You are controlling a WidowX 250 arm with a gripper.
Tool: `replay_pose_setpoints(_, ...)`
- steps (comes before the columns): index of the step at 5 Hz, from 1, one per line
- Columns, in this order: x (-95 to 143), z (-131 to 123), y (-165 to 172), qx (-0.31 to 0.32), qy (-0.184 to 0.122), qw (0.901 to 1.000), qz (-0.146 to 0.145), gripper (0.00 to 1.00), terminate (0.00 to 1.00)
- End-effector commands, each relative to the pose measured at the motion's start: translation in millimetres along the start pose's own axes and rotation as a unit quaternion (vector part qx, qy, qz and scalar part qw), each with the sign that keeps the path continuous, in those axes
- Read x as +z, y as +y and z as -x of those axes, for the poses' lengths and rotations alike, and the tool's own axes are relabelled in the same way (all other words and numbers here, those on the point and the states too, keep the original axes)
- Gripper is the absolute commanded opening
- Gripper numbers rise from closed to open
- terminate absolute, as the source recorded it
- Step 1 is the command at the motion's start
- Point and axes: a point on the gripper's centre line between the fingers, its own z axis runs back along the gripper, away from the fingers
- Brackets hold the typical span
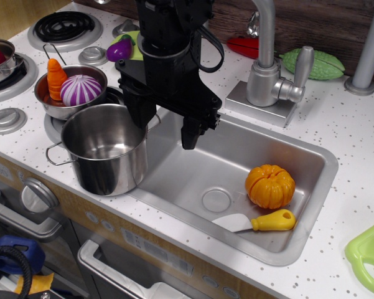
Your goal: Put pot in sink
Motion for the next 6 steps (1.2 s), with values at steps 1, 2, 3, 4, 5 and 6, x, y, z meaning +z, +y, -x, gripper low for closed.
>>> replay_pose_setpoints(1, 0.0, 0.0, 0.0, 0.0, 0.0, 1.0, 0.0, 1.0, 0.0)
replay_pose_setpoints(2, -6.4, 0.7, 18.9, -0.008, 0.005, 1.0, -0.001, 1.0, 0.0)
replay_pose_setpoints(3, -17.3, -1.1, 36.5, -0.015, 0.006, 0.9999, -0.004, 1.0, 0.0)
replay_pose_setpoints(4, -31.6, 4.0, 45.9, -0.01, 0.001, 0.9999, 0.0, 1.0, 0.0)
replay_pose_setpoints(5, -47.4, 10.0, 52.2, 0.0, -0.002, 0.9999, 0.012, 1.0, 0.0)
replay_pose_setpoints(6, -61.9, 17.2, 55.3, 0.019, -0.002, 0.9998, 0.007, 1.0, 0.0)
